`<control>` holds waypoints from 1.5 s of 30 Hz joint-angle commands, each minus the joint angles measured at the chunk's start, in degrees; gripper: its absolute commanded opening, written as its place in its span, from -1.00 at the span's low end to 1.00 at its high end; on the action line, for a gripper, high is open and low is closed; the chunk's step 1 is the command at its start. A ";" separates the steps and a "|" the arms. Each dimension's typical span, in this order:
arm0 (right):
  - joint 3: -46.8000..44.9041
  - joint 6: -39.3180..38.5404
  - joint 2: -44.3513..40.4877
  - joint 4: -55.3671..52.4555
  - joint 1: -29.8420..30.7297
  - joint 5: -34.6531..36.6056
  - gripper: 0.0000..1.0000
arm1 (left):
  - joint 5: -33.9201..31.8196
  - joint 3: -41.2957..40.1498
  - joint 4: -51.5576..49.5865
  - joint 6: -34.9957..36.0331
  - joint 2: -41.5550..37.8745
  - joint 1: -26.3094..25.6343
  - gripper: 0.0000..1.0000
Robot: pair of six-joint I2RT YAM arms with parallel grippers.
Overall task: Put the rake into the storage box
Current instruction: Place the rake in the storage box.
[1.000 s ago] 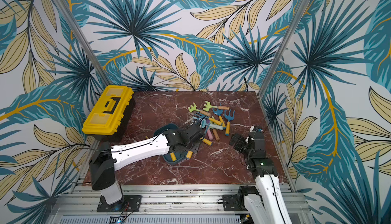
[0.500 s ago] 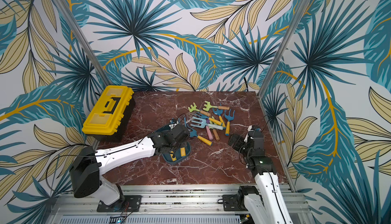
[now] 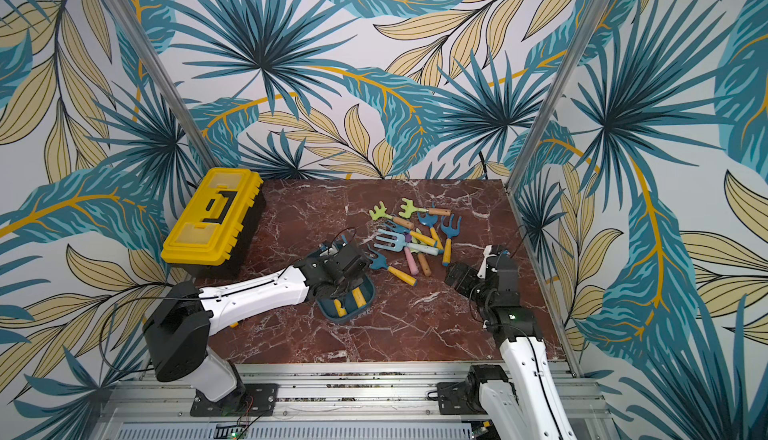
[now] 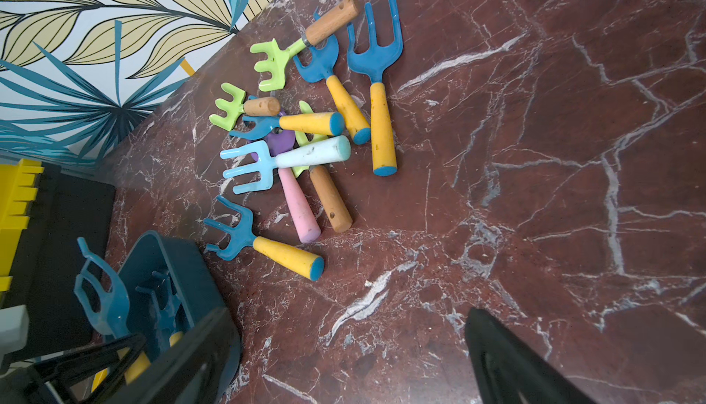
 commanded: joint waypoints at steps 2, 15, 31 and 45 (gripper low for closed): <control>-1.33 -0.30 0.10 1.34 -0.26 -1.52 0.99 | -1.28 -1.21 -1.08 -1.45 -0.13 0.68 -0.74; -1.53 -0.25 0.47 1.83 -0.26 -2.40 0.99 | 2.25 -2.94 0.99 -1.92 -0.10 3.15 -0.74; -1.55 -0.30 0.35 1.83 -0.26 -2.77 0.99 | 8.75 -4.43 5.29 -1.86 1.90 5.33 -0.73; -1.97 -0.36 1.44 2.73 -0.26 -4.47 0.99 | 7.03 -1.81 3.51 1.28 2.03 3.81 0.10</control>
